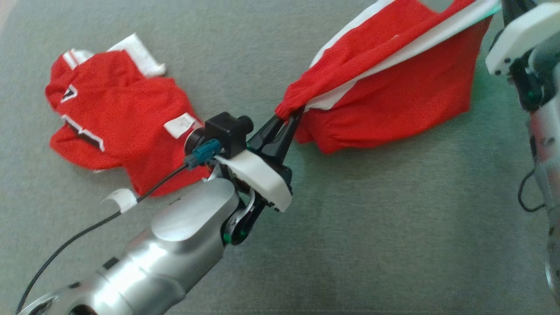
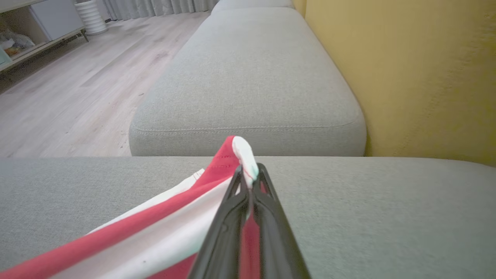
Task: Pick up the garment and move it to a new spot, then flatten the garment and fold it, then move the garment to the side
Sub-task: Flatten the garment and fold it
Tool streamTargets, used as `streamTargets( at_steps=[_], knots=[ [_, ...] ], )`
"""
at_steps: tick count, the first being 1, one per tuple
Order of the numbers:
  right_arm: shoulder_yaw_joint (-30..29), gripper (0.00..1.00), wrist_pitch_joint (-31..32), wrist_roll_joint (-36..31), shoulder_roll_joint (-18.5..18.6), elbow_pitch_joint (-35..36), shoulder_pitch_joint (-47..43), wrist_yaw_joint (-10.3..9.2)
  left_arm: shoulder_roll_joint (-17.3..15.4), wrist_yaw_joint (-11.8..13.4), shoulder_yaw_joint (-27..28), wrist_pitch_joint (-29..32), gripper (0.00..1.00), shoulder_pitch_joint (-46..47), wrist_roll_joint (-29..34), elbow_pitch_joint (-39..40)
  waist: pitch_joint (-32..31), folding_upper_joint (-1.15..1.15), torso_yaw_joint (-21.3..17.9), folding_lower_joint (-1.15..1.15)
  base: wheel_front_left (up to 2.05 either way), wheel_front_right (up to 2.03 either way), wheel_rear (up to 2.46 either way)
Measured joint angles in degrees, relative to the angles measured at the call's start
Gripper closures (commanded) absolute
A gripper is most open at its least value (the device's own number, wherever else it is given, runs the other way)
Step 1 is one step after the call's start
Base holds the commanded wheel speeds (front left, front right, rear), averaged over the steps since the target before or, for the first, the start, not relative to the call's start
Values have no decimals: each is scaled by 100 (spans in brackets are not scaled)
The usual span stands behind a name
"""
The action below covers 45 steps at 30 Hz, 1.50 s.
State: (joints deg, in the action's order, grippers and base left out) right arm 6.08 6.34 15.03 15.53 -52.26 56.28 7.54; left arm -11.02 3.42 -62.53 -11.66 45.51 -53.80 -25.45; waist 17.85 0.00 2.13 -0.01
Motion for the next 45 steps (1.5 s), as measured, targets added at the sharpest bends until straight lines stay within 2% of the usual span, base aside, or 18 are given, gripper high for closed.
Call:
streamTargets(
  at_steps=[7,18,19,20,21,22,23,24,31,37,42,45],
  knots=[
    [-294,100,-227,-615,-33,-779,612,0,291,-156,-10,0,100,267,42,-203,379,0,508,0,0,0,0],
    [-998,100,-594,-1537,190,-1728,1195,0,721,-399,-33,-59,100,634,41,-641,864,0,1125,0,0,0,0],
    [-1123,81,-643,-1672,200,-1816,1250,0,776,-403,-56,-59,100,678,41,-746,924,0,1188,0,0,0,0],
    [-1196,0,-662,-1735,205,-1840,1265,0,798,-438,-62,-60,100,705,41,-772,950,0,1213,1,0,0,0],
    [-1269,0,-687,-1794,213,-1875,1278,0,810,-465,-69,-59,100,723,41,-787,970,0,1233,1,0,0,0],
    [-1317,0,-687,-1866,218,-1908,1296,0,821,-477,-83,-58,71,737,38,-817,988,0,1247,1,0,0,0],
    [-1381,0,-687,-1942,223,-1925,1315,0,831,-478,-100,-58,38,743,32,-862,1003,0,1257,1,0,0,0],
    [-1433,0,-689,-2005,236,-1939,1338,-1,832,-458,-99,-59,0,743,32,-911,1015,0,1263,1,0,0,0],
    [-1862,0,-797,-2320,263,-1998,1392,0,839,-392,-135,-112,0,742,15,-1216,905,0,1175,1,0,0,0],
    [-2127,0,-1080,-2285,62,-2087,1343,-1,828,-333,2,-212,0,710,-35,-1456,601,0,1020,2,0,0,0],
    [-2371,0,-1467,-1770,-197,-2117,1216,-1,689,-164,318,-263,0,503,-15,-1471,238,0,806,2,0,0,0],
    [-2308,0,-1717,-1427,-324,-2146,975,0,466,51,722,-265,0,326,356,-1166,9,0,645,2,0,0,0]
  ],
)
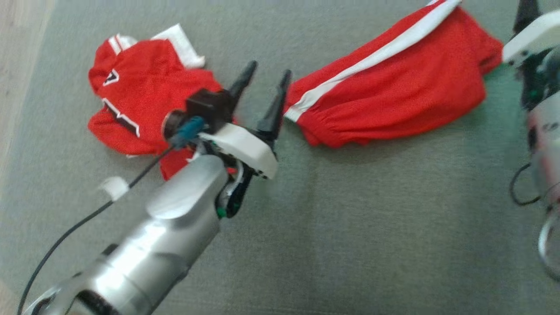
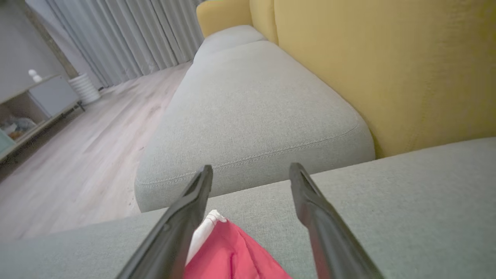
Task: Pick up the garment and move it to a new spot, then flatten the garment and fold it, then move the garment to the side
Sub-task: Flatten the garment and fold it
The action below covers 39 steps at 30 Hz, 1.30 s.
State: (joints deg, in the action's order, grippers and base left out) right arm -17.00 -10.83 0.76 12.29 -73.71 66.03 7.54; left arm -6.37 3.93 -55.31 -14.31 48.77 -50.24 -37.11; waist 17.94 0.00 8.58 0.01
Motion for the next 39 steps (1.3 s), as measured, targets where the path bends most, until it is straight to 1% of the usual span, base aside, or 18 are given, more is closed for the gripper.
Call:
streamTargets(
  at_steps=[3,7,10,11,15,18,21,24,28,30,36,39],
  knots=[
    [286,0,-167,491,-234,105,-232,-1,-148,177,455,-15,0,-290,282,398,-228,0,-160,1,0,0,0],
    [1053,0,-261,1161,-450,699,-652,-1,-419,534,935,-15,0,-859,1055,980,-531,0,-371,1,0,0,0],
    [1689,0,-298,1766,-437,1421,-1190,-1,-545,728,1325,-23,0,-1319,1426,1423,-735,0,-515,1,0,0,0],
    [1689,0,-298,1766,-437,1421,-1190,-1,-545,728,1325,-23,0,-1319,1426,1423,-735,0,-515,1,0,0,0],
    [2413,0,-337,2546,-388,2480,-2118,-1,-694,995,1791,-23,0,-1900,2042,2009,-942,0,-716,0,0,0,0],
    [2864,0,-337,2900,-280,3205,-2813,-1,-757,1076,2178,-35,0,-2321,2287,2358,-1074,0,-844,0,0,0,0],
    [2981,0,-338,3075,-253,3784,-3459,-1,-765,1080,2462,-40,0,-2832,2484,2546,-1185,0,-945,0,0,0,0],
    [2983,0,-339,3098,-360,4191,-4091,-1,-732,1063,2799,-40,0,-3371,2505,2657,-1254,0,-1026,0,0,0,0],
    [2893,0,-348,3011,-652,4490,-4897,-1,-717,861,2975,-38,0,-3962,2601,2646,-1278,0,-1073,0,0,0,0],
    [2781,0,-348,2821,-740,4614,-5185,-1,-604,743,3139,-38,0,-4137,2688,2646,-1249,0,-1073,0,0,0,0],
    [2465,0,-300,2423,-784,4918,-5071,-1,-387,501,3309,-38,0,-4094,2956,2676,-1053,0,-986,-1,0,0,0],
    [2135,0,-68,2194,-775,4992,-4810,-1,-313,398,3318,-38,0,-4040,3054,2676,-876,0,-910,-1,0,0,0]
  ],
)
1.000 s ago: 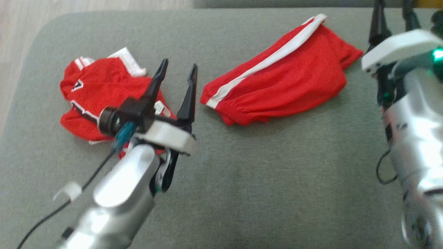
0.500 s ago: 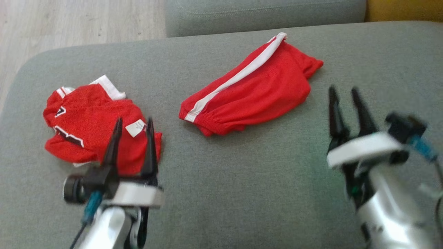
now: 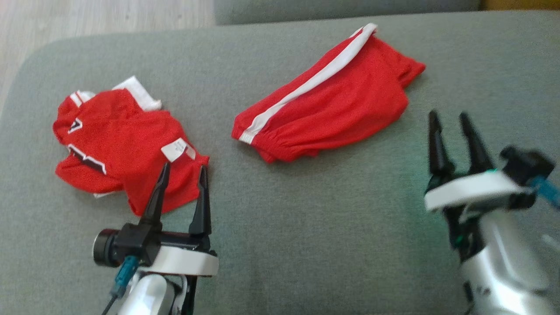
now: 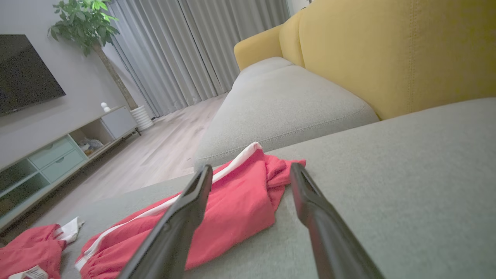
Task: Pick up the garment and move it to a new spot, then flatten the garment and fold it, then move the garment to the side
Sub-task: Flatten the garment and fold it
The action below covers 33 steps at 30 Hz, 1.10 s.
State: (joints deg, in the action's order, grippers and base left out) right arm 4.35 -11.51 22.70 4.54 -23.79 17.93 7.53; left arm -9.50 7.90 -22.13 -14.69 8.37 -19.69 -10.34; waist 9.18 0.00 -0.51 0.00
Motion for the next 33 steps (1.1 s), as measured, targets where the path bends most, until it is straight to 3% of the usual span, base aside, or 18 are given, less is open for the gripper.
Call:
streamTargets(
  at_steps=[6,15,24,32,33],
  knots=[
    [-881,0,987,-666,13,-204,1020,0,182,-253,64,0,0,314,167,-14,444,0,224,-1,0,0,0],
    [-1677,0,2304,-1908,398,-1550,2634,0,493,-565,178,-1,0,704,297,-91,1030,0,774,-1,0,0,0],
    [-1979,0,2485,-2909,920,-2769,3346,0,660,-673,199,-1,0,1034,311,-88,1469,0,1247,-1,0,0,0],
    [-1940,0,2412,-2966,998,-3407,3870,0,676,-694,207,-1,0,1050,313,-86,1662,0,1385,0,0,0,0],
    [-1859,35,2412,-2869,1001,-3500,3952,0,679,-694,214,-1,0,1060,313,-86,1678,0,1384,0,0,0,0]
  ],
)
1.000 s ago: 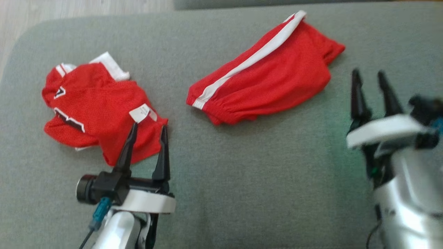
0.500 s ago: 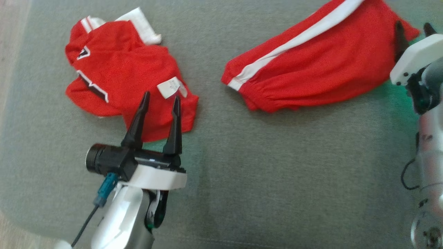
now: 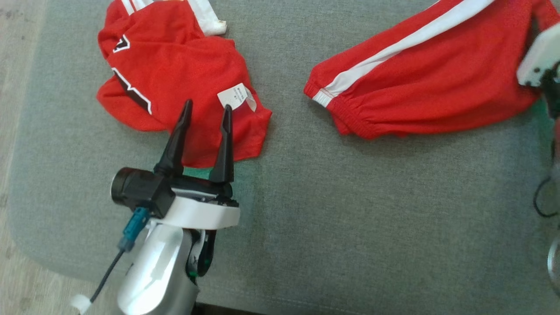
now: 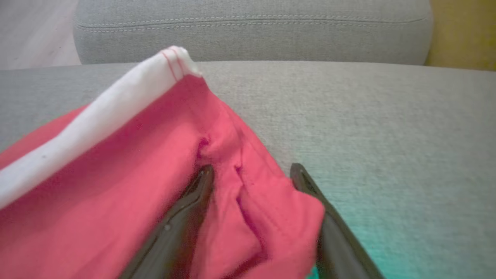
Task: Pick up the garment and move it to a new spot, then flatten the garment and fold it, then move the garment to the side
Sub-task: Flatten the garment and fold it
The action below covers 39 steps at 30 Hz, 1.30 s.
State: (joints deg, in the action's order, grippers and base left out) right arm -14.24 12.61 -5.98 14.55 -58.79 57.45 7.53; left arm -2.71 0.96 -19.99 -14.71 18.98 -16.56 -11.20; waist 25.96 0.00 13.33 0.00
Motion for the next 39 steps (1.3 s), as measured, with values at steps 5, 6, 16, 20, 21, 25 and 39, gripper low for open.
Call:
streamTargets(
  at_steps=[5,6,16,20,21,25,39],
  knots=[
    [534,100,-92,532,8,-339,196,0,9,0,145,0,0,77,1,7,-20,0,-85,0,0,0,0],
    [599,100,-167,612,11,-381,192,0,9,0,149,0,0,75,1,4,-33,0,-112,0,0,0,0],
    [725,100,-726,1433,450,-636,20,0,19,-46,179,0,0,63,45,23,-307,0,-496,0,0,0,0],
    [364,100,-870,1461,902,-827,-99,0,19,-46,199,0,0,51,51,24,-428,0,-624,1,0,0,0],
    [261,100,-913,1445,991,-887,-144,0,19,-46,201,0,0,46,52,24,-455,0,-646,0,0,0,0],
    [-64,100,-1102,1432,1107,-1073,-311,0,20,-47,246,0,0,2,59,26,-542,0,-701,1,0,0,0],
    [658,100,-1416,2804,30,-282,-447,0,19,-98,423,0,0,-295,304,-19,-1041,0,-741,1,0,0,0]
  ],
)
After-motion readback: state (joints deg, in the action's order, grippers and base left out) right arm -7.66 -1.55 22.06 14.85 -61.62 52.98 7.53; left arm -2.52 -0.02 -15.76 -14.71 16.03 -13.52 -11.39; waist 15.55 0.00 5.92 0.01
